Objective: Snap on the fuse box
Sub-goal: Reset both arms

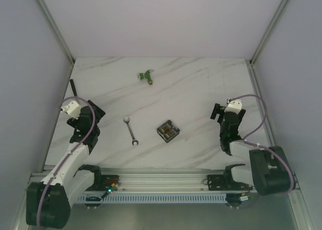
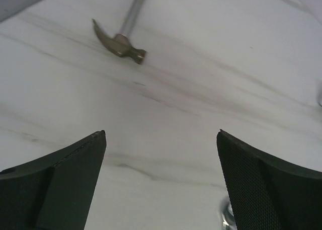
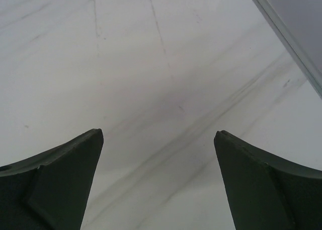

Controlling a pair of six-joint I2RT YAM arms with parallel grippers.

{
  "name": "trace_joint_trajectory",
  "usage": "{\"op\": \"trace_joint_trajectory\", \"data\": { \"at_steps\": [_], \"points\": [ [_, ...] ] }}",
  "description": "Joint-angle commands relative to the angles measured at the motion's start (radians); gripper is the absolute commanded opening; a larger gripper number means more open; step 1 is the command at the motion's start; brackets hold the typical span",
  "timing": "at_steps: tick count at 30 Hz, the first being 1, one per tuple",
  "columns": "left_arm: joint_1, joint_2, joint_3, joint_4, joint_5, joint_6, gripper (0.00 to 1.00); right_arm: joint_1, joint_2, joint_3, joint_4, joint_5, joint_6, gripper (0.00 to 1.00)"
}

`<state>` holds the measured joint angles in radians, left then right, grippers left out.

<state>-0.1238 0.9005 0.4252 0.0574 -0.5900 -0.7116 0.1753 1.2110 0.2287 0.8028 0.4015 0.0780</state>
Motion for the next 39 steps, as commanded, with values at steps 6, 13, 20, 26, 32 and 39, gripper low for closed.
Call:
{"op": "trace_joint_trajectory", "data": {
  "at_steps": [6,13,20,26,32,39],
  "points": [
    [0.106,0.114,-0.096,0.445,-0.087,0.272,1.0,-0.039,0.133,-0.109,0.535,-0.019,-0.129,1.0],
    [0.115,0.334,-0.073,0.63,-0.024,0.355,1.0,-0.14,0.306,-0.039,0.563,-0.267,-0.125,1.0],
    [0.116,0.478,-0.108,0.889,0.029,0.463,1.0,-0.163,0.31,-0.002,0.487,-0.253,-0.085,1.0],
    [0.113,0.533,-0.161,1.03,0.076,0.492,1.0,-0.163,0.312,0.007,0.475,-0.238,-0.081,1.0],
    [0.099,0.62,-0.096,1.029,0.385,0.671,1.0,-0.163,0.312,0.008,0.474,-0.238,-0.081,1.0],
    [0.09,0.651,-0.235,1.316,0.409,0.696,1.0,-0.163,0.312,0.008,0.475,-0.238,-0.081,1.0]
  ]
}}
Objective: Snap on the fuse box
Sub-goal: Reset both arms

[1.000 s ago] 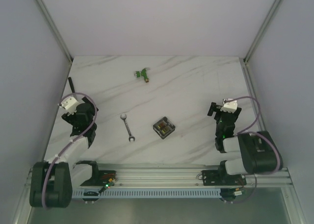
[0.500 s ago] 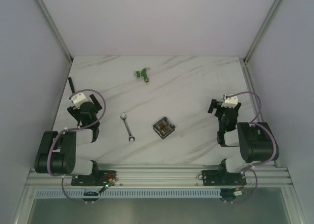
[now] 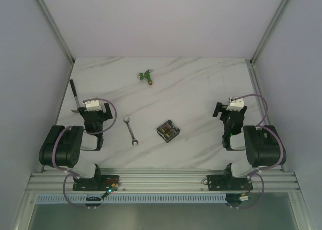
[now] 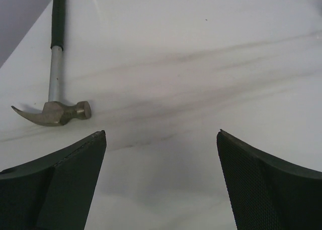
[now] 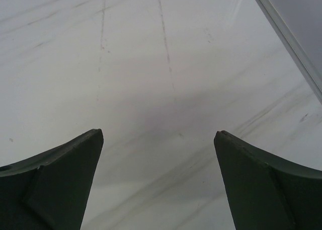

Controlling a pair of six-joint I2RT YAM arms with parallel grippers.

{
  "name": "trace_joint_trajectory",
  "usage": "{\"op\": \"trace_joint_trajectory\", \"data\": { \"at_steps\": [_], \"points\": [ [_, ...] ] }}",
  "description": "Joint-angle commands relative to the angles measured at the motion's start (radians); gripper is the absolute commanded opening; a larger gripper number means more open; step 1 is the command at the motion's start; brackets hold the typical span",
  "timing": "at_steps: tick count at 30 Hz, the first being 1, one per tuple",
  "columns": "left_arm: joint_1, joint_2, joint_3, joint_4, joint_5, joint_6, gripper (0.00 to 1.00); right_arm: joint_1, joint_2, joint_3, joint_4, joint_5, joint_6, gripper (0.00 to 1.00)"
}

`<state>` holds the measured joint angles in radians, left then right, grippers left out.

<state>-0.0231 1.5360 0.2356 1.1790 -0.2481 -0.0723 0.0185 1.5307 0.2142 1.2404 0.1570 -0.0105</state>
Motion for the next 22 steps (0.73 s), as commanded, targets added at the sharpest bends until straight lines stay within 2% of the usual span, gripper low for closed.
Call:
{"op": "trace_joint_trajectory", "data": {
  "at_steps": [1,2,6,22],
  "points": [
    [-0.015,0.016,-0.043,0.18,0.059,0.059,1.0,-0.006,-0.007,0.022,0.038,0.006,0.008,1.0],
    [-0.014,0.01,-0.004,0.089,0.039,0.045,1.0,-0.006,-0.007,0.022,0.037,0.006,0.007,1.0],
    [-0.026,0.015,-0.007,0.115,-0.01,0.045,1.0,-0.006,-0.008,0.022,0.036,0.005,0.007,1.0],
    [-0.04,0.015,-0.001,0.102,-0.027,0.053,1.0,-0.006,-0.007,0.022,0.034,0.005,0.008,1.0]
  ]
}}
